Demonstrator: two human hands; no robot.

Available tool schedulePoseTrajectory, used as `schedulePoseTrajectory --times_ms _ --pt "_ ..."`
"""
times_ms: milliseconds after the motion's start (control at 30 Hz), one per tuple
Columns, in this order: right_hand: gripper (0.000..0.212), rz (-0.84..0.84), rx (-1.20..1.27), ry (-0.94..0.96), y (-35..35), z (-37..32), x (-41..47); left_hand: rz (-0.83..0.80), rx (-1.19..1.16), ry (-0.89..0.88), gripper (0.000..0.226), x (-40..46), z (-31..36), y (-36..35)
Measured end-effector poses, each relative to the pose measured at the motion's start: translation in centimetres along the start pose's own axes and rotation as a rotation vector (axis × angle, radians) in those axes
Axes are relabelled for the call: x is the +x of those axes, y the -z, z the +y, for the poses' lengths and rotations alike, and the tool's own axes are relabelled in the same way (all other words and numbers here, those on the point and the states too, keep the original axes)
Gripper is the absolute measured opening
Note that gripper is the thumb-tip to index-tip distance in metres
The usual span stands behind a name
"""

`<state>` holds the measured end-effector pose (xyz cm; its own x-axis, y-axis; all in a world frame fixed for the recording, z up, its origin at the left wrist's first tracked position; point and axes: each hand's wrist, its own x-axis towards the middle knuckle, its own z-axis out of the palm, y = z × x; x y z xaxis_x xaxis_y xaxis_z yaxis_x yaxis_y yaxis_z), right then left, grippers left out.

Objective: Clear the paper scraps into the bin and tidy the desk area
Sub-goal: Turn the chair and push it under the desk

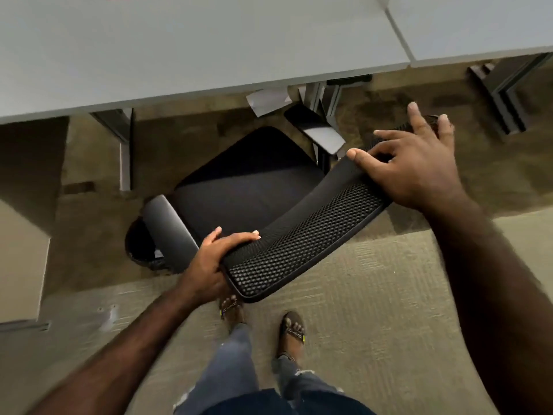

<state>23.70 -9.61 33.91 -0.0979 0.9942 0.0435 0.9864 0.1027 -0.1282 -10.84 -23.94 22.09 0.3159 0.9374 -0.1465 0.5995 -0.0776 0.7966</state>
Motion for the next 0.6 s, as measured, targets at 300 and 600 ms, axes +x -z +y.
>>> schedulePoseTrajectory --times_ms 300,600 --pt "0.090 0.075 -0.007 0.118 -1.9 -8.2 3.4 0.306 -0.034 0.095 0.079 0.4 -5.6 8.8" --pt "0.084 0.232 -0.015 -0.042 -4.1 -16.4 7.4 0.819 -0.129 0.199 0.033 2.8 -7.2 14.4"
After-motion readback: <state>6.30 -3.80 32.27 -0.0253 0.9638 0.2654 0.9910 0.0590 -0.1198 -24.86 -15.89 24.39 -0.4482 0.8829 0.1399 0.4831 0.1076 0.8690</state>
